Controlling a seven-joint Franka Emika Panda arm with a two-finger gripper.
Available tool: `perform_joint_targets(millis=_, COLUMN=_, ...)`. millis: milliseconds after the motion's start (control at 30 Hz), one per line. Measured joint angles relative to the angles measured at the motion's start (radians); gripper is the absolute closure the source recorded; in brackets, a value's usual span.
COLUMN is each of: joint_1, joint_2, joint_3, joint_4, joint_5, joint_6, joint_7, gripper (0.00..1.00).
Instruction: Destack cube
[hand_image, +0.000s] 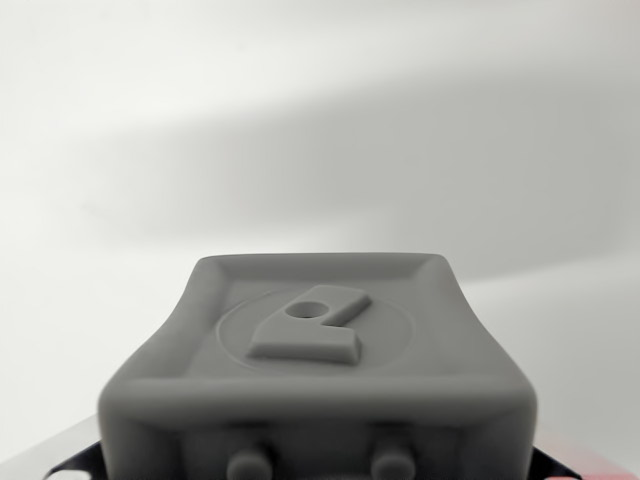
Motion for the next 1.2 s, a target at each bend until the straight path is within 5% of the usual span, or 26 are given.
perform_joint_targets(millis=1200, joint_1=0.101, joint_2=-0.003, joint_3=0.0, joint_4=-0.092, joint_5=0.0, joint_6=0.093, joint_7=0.14, gripper=1.0)
